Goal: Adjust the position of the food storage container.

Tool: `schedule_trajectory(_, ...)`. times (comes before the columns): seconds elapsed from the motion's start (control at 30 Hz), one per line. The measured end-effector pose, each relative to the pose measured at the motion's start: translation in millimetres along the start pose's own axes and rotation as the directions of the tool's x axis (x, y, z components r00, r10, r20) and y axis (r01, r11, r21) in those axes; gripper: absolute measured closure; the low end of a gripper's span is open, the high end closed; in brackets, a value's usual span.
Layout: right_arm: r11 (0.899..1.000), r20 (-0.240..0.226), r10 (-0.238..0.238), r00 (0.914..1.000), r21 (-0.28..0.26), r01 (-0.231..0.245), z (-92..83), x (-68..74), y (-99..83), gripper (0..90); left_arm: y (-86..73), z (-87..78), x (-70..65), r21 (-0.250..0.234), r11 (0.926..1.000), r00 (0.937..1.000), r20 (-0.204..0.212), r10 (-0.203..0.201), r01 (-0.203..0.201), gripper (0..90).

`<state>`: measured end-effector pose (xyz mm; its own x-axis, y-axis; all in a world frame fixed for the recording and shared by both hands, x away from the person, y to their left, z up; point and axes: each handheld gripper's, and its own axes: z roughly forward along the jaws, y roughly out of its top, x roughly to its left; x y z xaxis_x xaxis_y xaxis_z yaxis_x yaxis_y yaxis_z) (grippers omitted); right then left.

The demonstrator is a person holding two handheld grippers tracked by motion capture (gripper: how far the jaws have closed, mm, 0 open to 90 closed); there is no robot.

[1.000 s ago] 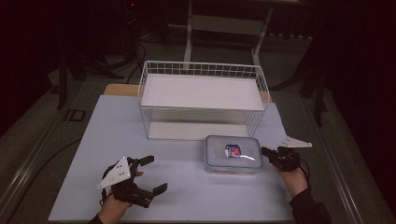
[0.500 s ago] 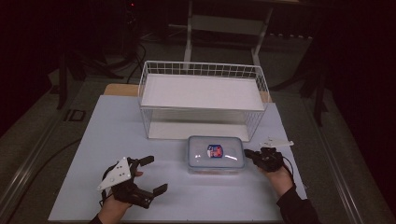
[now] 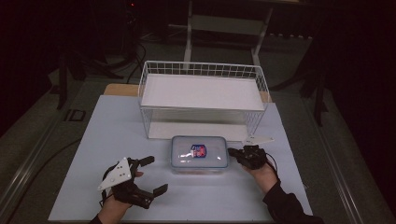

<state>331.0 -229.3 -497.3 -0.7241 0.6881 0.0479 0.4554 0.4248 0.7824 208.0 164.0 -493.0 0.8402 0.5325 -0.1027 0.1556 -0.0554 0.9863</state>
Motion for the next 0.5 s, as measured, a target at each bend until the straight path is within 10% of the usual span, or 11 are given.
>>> schedule_trajectory(0.4,0.999,0.01,-0.036,0.9993,-0.028,0.036,8.9,12.3,10.6,89.9,0.3,-1.0,0.2,0.005,1.0,1.0,-0.003,0.0,0.0,0.0)
schedule_trajectory(0.5,0.997,0.009,-0.042,0.9991,-0.067,0.043,-1.7,15.9,9.2,76.9,1.5,-1.7,0.6,0.003,1.0,0.9999,-0.012,-0.003,0.003,0.0)
